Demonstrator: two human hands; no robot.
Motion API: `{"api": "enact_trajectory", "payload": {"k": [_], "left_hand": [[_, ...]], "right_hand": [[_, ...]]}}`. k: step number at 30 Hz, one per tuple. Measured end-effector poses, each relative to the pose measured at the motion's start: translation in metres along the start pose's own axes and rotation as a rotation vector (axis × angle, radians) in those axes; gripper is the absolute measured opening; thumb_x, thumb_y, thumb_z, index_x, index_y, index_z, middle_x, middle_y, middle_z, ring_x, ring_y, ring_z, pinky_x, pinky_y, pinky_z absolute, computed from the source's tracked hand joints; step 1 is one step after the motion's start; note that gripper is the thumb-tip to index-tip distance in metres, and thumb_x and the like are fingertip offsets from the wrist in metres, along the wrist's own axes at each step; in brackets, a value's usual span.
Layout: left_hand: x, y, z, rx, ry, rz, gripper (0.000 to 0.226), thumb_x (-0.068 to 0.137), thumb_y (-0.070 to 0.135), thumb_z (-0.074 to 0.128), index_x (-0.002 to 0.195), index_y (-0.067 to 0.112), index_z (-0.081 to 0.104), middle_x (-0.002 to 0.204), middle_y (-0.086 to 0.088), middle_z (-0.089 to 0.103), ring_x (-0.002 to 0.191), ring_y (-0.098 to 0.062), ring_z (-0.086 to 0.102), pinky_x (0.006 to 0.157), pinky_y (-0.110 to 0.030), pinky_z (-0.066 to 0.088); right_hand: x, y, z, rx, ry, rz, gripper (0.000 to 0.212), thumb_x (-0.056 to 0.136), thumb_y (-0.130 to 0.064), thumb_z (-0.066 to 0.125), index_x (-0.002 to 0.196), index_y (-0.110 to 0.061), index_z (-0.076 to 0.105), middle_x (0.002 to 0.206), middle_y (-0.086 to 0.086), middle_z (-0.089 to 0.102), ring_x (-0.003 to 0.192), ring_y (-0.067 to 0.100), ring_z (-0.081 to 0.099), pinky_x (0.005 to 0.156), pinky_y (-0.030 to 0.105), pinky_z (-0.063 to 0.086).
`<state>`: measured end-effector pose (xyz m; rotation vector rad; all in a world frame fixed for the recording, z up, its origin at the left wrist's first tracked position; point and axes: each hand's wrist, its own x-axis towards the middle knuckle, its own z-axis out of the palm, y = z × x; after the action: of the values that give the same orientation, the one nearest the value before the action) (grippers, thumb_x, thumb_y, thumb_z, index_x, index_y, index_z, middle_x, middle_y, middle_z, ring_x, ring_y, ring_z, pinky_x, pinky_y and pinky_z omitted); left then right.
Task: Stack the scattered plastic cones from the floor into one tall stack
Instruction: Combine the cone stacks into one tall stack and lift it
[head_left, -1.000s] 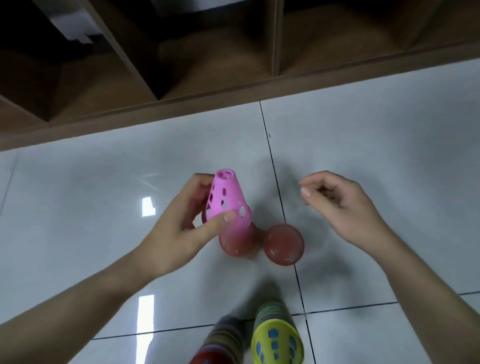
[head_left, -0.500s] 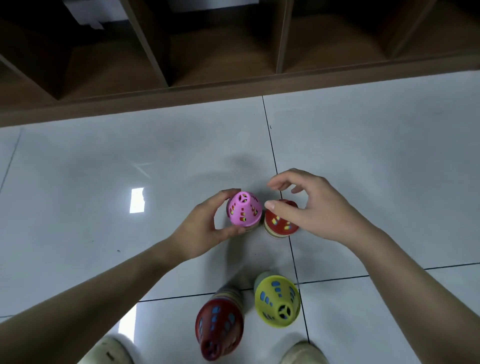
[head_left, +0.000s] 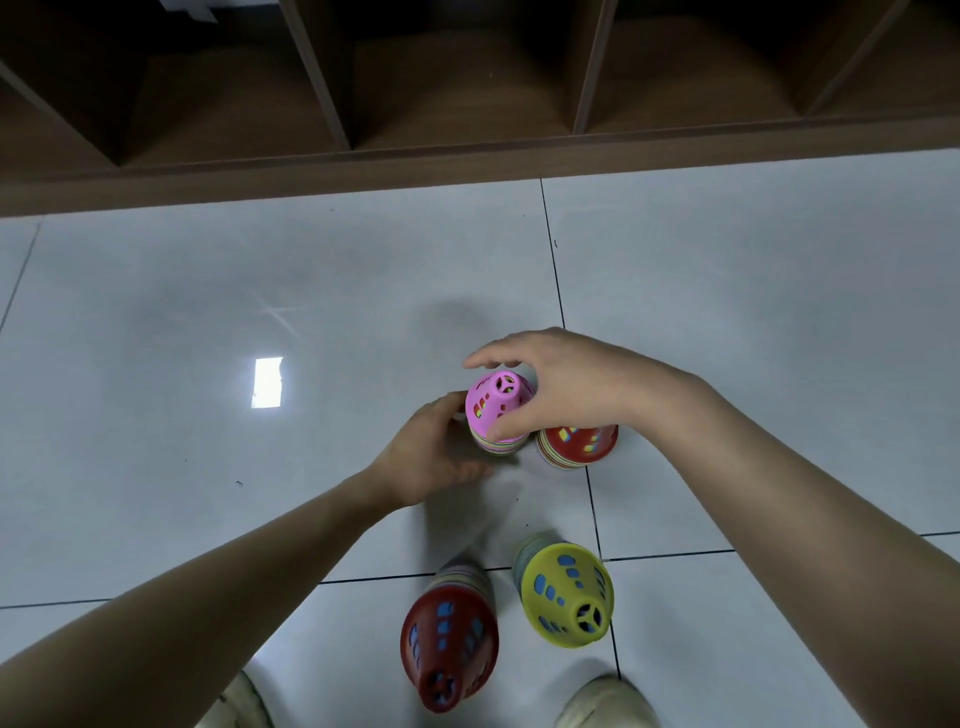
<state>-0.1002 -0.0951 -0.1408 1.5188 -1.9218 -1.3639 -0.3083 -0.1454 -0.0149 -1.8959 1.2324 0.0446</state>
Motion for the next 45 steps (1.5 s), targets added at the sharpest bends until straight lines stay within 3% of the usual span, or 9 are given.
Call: {"api": "enact_trajectory", "payload": {"k": [2, 5, 8, 11, 16, 22, 29, 39, 45], "left_hand": [[0.004, 0.000, 0.003, -0.035, 0.023, -0.013, 0.071, 0.067, 0.028, 0.089, 0.130, 0.017, 0.059, 0.113, 0.012, 0.066, 0.096, 0.007, 0.061, 0.083, -0.012, 0.047], [0.009, -0.004, 0.007, -0.076, 0.033, -0.006, 0.072, 0.065, 0.037, 0.087, 0.130, 0.017, 0.060, 0.119, 0.003, 0.069, 0.107, -0.010, 0.067, 0.093, -0.039, 0.055], [0.012, -0.008, 0.010, -0.075, 0.053, -0.002, 0.075, 0.065, 0.041, 0.088, 0.130, 0.018, 0.059, 0.120, 0.002, 0.069, 0.108, -0.015, 0.068, 0.093, -0.046, 0.055], [0.018, -0.004, 0.012, -0.057, 0.076, -0.002, 0.073, 0.064, 0.044, 0.090, 0.127, 0.023, 0.059, 0.116, 0.005, 0.069, 0.104, -0.012, 0.068, 0.091, -0.042, 0.055], [0.029, 0.003, 0.015, -0.050, 0.105, -0.027, 0.077, 0.065, 0.042, 0.092, 0.131, 0.028, 0.055, 0.115, 0.010, 0.067, 0.101, -0.009, 0.067, 0.090, -0.036, 0.057], [0.040, 0.015, 0.017, 0.000, 0.134, -0.009, 0.075, 0.067, 0.041, 0.092, 0.129, 0.023, 0.056, 0.109, 0.007, 0.069, 0.095, -0.008, 0.067, 0.085, -0.020, 0.055], [0.044, 0.054, -0.014, 0.023, 0.192, 0.049, 0.070, 0.065, 0.036, 0.093, 0.126, 0.024, 0.060, 0.098, 0.016, 0.065, 0.083, 0.008, 0.061, 0.070, -0.004, 0.044], [0.009, 0.155, -0.042, -0.030, 0.204, 0.245, 0.067, 0.065, 0.040, 0.092, 0.123, 0.030, 0.059, 0.103, 0.014, 0.069, 0.095, -0.006, 0.066, 0.078, -0.016, 0.054], [-0.011, 0.176, -0.022, -0.073, 0.158, 0.307, 0.073, 0.062, 0.036, 0.096, 0.123, 0.025, 0.057, 0.107, 0.011, 0.070, 0.101, -0.013, 0.067, 0.087, -0.026, 0.056]], "right_hand": [[0.006, 0.004, 0.003, -0.004, -0.016, 0.003, 0.063, 0.069, -0.049, 0.079, 0.128, -0.049, 0.057, 0.129, -0.023, 0.057, 0.116, 0.003, 0.055, 0.101, 0.031, 0.048], [0.009, 0.013, 0.001, 0.053, -0.007, 0.009, 0.048, 0.072, -0.046, 0.078, 0.118, -0.045, 0.064, 0.119, -0.020, 0.063, 0.107, 0.005, 0.061, 0.096, 0.036, 0.052], [0.009, 0.023, -0.005, 0.157, 0.030, 0.022, 0.043, 0.076, -0.043, 0.081, 0.116, -0.042, 0.066, 0.112, -0.021, 0.067, 0.100, 0.003, 0.066, 0.095, 0.035, 0.054], [0.009, 0.034, -0.012, 0.307, 0.066, 0.052, 0.040, 0.079, -0.035, 0.082, 0.116, -0.037, 0.067, 0.104, -0.025, 0.071, 0.096, 0.000, 0.069, 0.094, 0.030, 0.056], [0.011, 0.057, -0.018, 0.517, 0.149, 0.078, 0.034, 0.085, -0.025, 0.078, 0.118, -0.025, 0.068, 0.104, -0.013, 0.074, 0.100, 0.003, 0.068, 0.087, 0.024, 0.057], [0.010, 0.077, -0.007, 0.825, 0.214, 0.149, 0.032, 0.093, -0.021, 0.069, 0.124, -0.014, 0.063, 0.118, 0.003, 0.072, 0.111, 0.017, 0.068, 0.089, 0.033, 0.059], [-0.002, 0.066, -0.013, 0.874, 0.466, 0.071, 0.023, 0.096, -0.024, 0.065, 0.119, -0.019, 0.064, 0.117, 0.000, 0.072, 0.108, 0.013, 0.069, 0.086, 0.028, 0.058], [-0.080, 0.003, -0.050, 0.973, 0.776, -0.095, 0.050, 0.086, -0.044, 0.066, 0.127, -0.018, 0.057, 0.119, 0.004, 0.069, 0.108, 0.017, 0.069, 0.086, 0.033, 0.059], [-0.131, -0.024, -0.049, 0.845, 0.858, -0.189, 0.043, 0.080, -0.041, 0.068, 0.118, -0.022, 0.060, 0.103, -0.012, 0.072, 0.099, 0.007, 0.070, 0.076, 0.019, 0.055]]}}
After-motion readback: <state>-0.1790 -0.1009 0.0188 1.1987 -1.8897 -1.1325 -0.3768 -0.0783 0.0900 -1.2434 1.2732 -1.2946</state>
